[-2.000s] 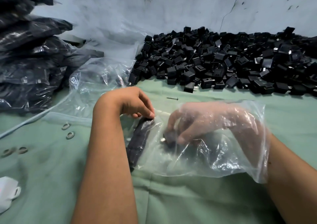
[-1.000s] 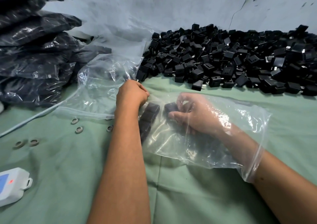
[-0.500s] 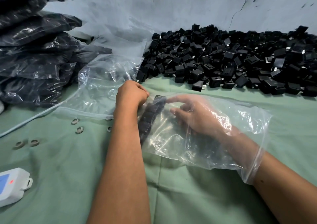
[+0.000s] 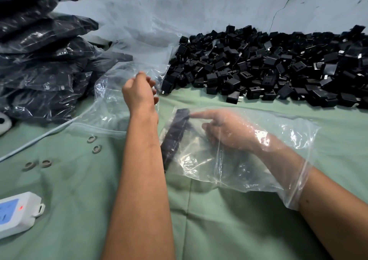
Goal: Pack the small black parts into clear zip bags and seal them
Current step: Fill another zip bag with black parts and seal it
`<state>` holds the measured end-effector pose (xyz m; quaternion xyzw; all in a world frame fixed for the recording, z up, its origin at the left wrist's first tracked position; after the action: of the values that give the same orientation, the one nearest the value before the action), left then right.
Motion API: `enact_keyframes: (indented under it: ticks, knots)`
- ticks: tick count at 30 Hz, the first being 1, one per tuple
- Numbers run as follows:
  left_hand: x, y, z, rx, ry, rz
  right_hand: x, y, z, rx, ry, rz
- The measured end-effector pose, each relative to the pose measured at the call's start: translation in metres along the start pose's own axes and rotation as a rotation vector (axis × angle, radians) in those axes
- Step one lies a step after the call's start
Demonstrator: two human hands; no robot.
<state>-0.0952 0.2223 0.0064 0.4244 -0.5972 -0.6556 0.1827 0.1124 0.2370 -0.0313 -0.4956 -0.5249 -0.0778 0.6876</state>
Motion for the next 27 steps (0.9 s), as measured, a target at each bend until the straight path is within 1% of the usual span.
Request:
enact_keyframes:
  ticks: [2,6,8,11,13,15,16,17,19,20,21,23,24,25,27]
  knots:
    - [-0.008,-0.003,-0.002,-0.073,-0.109,0.115,-0.001,0.002,0.004,0.013,-0.006,-0.044]
    - [-0.018,-0.013,-0.005,-0.293,-0.344,0.549,-0.005,0.002,0.006,0.026,0.015,-0.026]
    - [-0.022,-0.018,-0.012,-0.354,-0.485,0.73,-0.004,-0.002,0.006,0.015,0.019,-0.013]
    - [-0.026,-0.029,-0.021,-0.403,-0.655,0.977,-0.003,-0.003,0.003,0.001,0.032,-0.025]
    - [-0.02,-0.038,-0.026,-0.376,-0.748,1.111,0.001,-0.002,0.002,0.016,0.037,-0.086]
    - [-0.008,-0.043,-0.03,-0.335,-0.805,1.193,0.003,-0.005,0.0,0.083,0.012,-0.179]
    - [-0.001,-0.043,-0.032,-0.316,-0.81,1.21,0.003,-0.008,-0.003,0.135,0.028,-0.242]
    - [0.005,-0.043,-0.034,-0.309,-0.8,1.222,0.004,-0.015,-0.007,0.219,0.109,-0.3]
    - [0.014,-0.041,-0.036,-0.328,-0.775,1.241,-0.001,-0.02,-0.011,0.443,0.348,-0.33]
    - [0.017,-0.04,-0.038,-0.347,-0.776,1.249,-0.002,-0.02,-0.012,0.454,0.362,-0.31]
    - [0.019,-0.04,-0.041,-0.366,-0.788,1.257,0.0,-0.018,-0.011,0.401,0.278,-0.272]
    - [0.021,-0.04,-0.05,-0.425,-0.832,1.305,0.004,-0.012,-0.007,0.19,0.025,-0.202]
    - [0.021,-0.041,-0.054,-0.461,-0.852,1.347,0.005,-0.008,-0.006,0.121,-0.041,-0.129]
    - [0.021,-0.042,-0.057,-0.489,-0.865,1.393,0.007,-0.006,-0.006,0.086,-0.064,-0.03]
    - [0.02,-0.043,-0.059,-0.506,-0.877,1.473,0.014,-0.004,-0.01,0.055,-0.113,0.178]
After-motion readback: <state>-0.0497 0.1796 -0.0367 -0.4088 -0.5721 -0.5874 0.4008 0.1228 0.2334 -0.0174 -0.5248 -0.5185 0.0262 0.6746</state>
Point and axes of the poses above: each hand's wrist, its own z-axis towards the middle knuckle, its own x-axis out of the back of the hand, y = z × x, the point moved 1 cm from there along z, towards the middle knuckle, and after that the axes turned 8 degrees about -z, right-handed, at the moved point
